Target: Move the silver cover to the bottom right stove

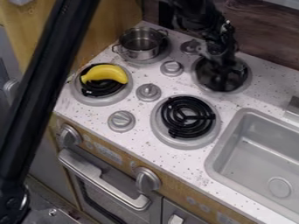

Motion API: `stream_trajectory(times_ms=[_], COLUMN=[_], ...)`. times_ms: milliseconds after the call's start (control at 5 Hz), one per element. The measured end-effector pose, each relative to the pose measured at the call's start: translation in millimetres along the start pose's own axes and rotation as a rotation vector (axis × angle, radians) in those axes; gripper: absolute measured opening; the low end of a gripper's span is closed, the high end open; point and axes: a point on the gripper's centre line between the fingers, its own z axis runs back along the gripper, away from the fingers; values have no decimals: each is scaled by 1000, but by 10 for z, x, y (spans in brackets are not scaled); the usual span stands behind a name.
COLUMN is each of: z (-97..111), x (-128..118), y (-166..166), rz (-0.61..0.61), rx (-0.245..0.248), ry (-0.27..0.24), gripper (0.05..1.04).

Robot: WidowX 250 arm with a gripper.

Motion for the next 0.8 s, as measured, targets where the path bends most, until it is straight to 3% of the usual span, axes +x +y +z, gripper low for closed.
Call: stream_trajectory(times_ms=[200, 400, 600, 800], z=[375, 639, 633, 612], x=[-124, -414, -829, -1030], y=[8, -7, -17, -74], rz=[-2, 1, 19, 28], rx=[18, 28, 24, -22], ry=[-12, 29, 145, 192], gripper=[269, 269, 269, 269])
